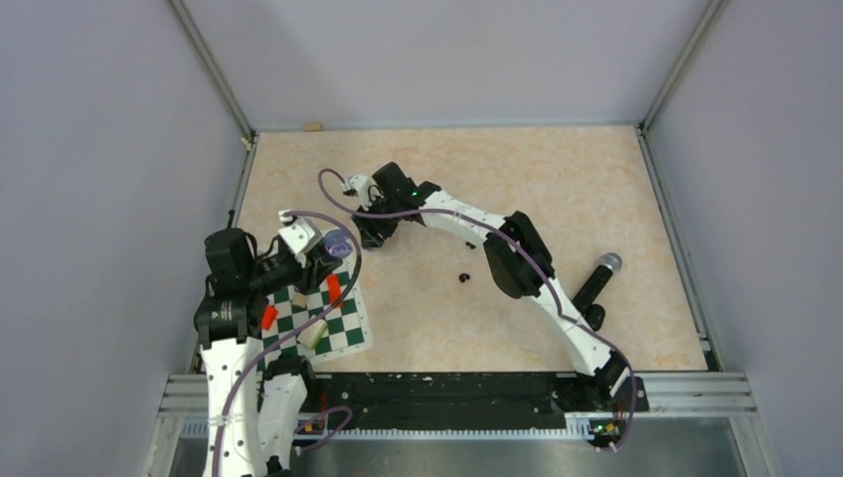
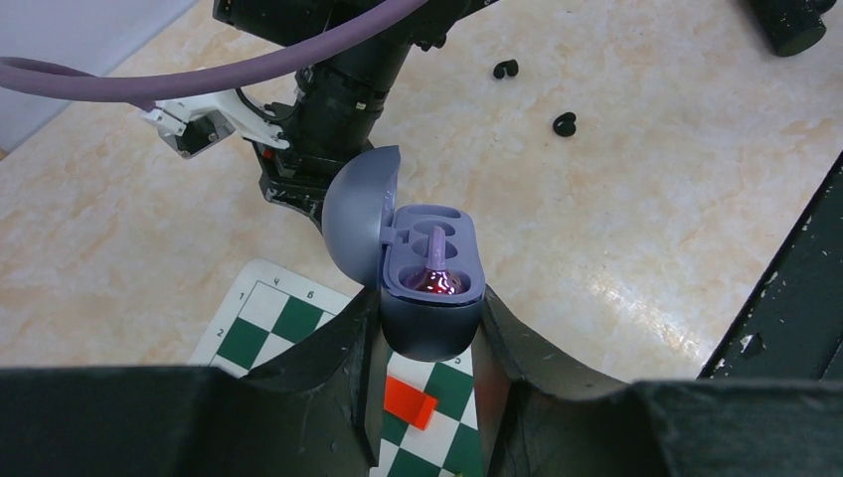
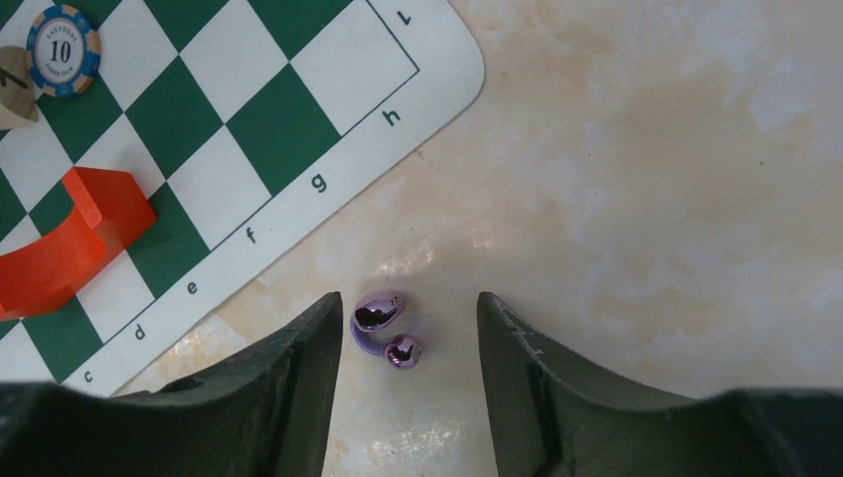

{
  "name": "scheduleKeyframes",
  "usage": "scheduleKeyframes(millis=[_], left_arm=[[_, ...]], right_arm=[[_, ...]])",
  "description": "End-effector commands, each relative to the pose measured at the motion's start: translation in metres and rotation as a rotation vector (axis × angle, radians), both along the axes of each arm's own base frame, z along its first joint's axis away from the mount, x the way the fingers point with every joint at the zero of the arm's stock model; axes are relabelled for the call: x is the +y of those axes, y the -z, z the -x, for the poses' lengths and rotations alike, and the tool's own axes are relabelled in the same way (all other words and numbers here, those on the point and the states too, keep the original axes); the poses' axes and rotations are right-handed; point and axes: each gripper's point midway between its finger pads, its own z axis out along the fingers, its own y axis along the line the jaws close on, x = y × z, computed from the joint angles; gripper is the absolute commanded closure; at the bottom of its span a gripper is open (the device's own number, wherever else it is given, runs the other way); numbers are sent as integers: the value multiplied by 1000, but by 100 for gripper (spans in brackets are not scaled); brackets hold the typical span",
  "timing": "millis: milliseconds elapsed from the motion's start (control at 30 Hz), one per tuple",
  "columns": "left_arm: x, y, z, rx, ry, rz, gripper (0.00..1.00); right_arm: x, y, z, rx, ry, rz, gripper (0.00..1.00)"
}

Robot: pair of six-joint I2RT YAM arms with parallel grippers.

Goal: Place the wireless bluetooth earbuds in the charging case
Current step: Adjust the right earbud at the center of the board.

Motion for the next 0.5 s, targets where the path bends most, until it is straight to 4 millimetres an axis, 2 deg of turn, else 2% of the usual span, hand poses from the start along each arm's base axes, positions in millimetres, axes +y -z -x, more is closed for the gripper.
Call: scheduleKeyframes(millis=[0, 333, 467], left_arm=[[-3, -7, -1, -37, 27, 17, 100], [-3, -6, -1, -36, 26, 22, 100], [-3, -7, -1, -36, 26, 24, 100]], right_arm=[[6, 2, 7, -23, -35, 12, 51], [7, 4, 19, -47, -72, 32, 63], [8, 2, 19, -49, -73, 29, 76]])
